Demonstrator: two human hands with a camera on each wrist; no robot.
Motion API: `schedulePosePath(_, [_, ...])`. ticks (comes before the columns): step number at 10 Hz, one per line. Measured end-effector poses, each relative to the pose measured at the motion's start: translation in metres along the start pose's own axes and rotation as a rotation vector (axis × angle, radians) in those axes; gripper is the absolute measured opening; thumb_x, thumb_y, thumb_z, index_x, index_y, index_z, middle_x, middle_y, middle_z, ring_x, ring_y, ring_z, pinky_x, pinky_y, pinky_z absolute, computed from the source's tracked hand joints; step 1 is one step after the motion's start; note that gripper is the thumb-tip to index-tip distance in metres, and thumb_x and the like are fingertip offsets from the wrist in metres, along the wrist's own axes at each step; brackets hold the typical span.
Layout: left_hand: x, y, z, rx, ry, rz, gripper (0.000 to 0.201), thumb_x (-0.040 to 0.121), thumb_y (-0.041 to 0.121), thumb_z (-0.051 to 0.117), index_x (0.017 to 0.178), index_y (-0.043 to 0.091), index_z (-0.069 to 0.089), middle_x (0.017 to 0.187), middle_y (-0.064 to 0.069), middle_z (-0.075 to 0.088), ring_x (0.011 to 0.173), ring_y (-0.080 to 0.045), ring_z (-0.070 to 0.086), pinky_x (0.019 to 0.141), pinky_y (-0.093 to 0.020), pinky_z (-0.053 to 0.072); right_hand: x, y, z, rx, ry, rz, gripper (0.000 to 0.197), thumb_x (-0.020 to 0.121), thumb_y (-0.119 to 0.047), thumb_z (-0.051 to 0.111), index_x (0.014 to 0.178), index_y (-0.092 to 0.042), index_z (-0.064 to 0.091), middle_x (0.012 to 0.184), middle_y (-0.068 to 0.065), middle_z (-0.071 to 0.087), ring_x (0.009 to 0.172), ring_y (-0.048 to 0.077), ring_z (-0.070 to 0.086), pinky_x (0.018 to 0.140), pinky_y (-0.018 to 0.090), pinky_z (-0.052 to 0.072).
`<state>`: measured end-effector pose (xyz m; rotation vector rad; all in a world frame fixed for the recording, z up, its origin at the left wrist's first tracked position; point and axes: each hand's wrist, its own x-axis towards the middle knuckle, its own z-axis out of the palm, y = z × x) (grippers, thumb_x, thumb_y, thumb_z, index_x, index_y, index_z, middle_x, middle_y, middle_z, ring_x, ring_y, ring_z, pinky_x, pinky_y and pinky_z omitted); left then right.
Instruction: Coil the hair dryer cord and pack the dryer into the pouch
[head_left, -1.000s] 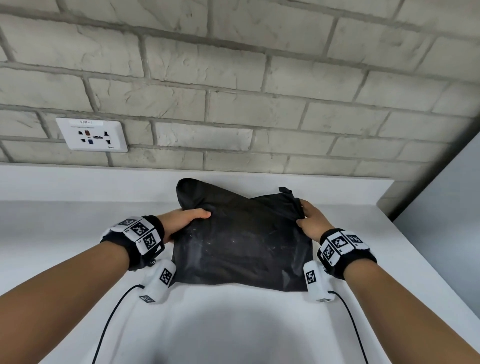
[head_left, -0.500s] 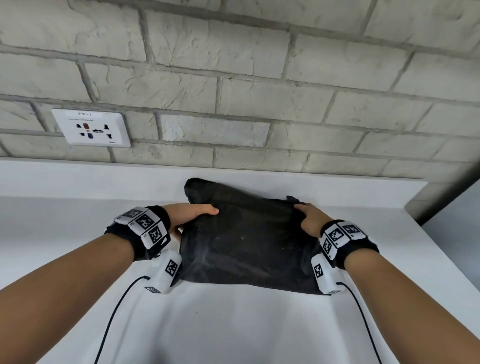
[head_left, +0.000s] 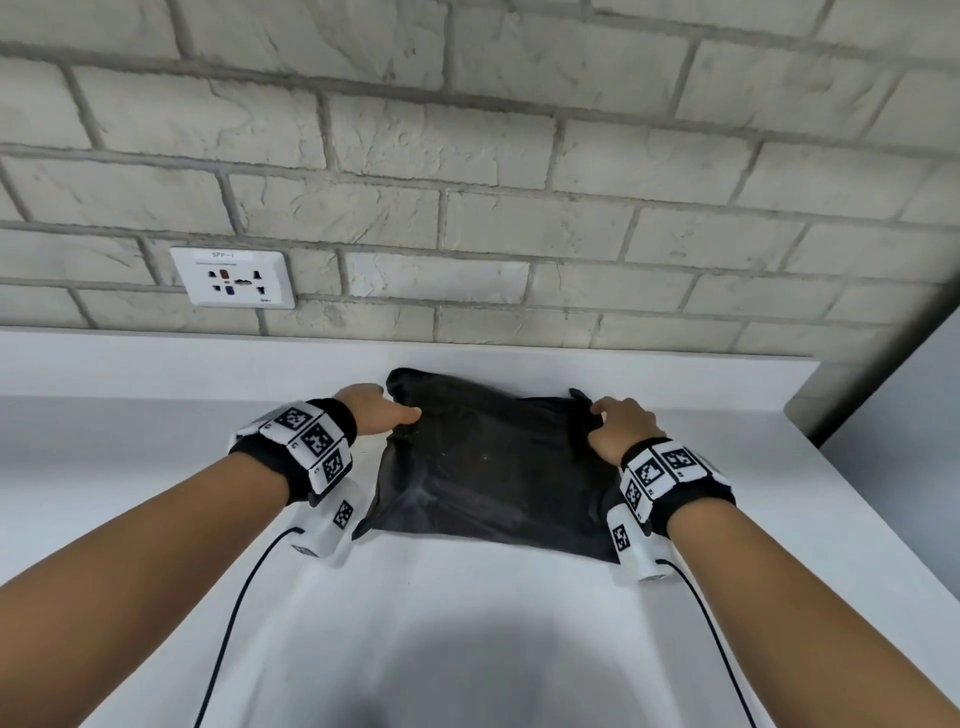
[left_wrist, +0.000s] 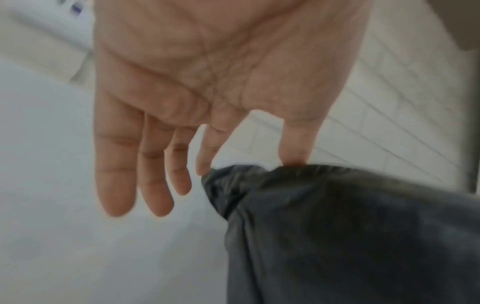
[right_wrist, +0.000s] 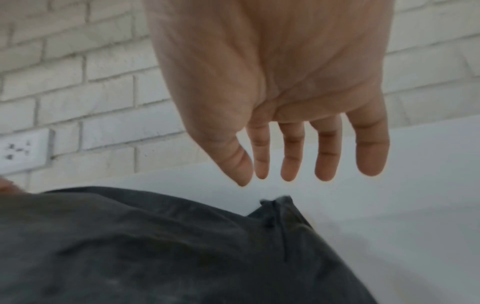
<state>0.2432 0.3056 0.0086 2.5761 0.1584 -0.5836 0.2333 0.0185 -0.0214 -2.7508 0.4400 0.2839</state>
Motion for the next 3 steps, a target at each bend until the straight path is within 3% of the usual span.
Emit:
schedulePosePath(1, [-0.026,0.010,-0.012,0.122,0.060,0.084,0.066,0.091,0.045,0.048,0.142,0.005,0.034,0.151,-0.012,0.033,0.138,-0.027,0.033,0.106,-0.030,0.031,-0.029,-0.014,-0.015,-0.019,-0.004,-0.069,0.051,0.080,-0.015,0.050,0.129,-0.027,0.043,0.134,0.008,0.043,0.124,0.032,0.040,0.105,0.047,0.036])
schedulePosePath(2, [-0.078,0.017,-0.015,0.107,-0.025,0.214,0.054,0.094,0.043,0.043,0.135,0.009,0.046,0.136,-0.008,0.049,0.116,-0.020,0.052,0.079,-0.019,0.041,-0.090,-0.015,-0.023,0.009,0.016,-0.227,0.048,0.082,-0.017,0.047,0.129,-0.028,0.043,0.134,0.006,0.044,0.123,0.028,0.042,0.106,0.044,0.035])
schedulePosePath(3, [-0.112,0.010,-0.007,0.004,-0.095,0.291,0.042,0.090,0.040,0.053,0.126,0.018,0.055,0.114,0.004,0.060,0.088,-0.003,0.057,0.068,-0.008,0.038,-0.136,0.002,-0.019,0.082,0.021,-0.317,0.044,0.083,-0.021,0.047,0.126,-0.031,0.044,0.128,0.000,0.047,0.120,0.024,0.045,0.104,0.040,0.037])
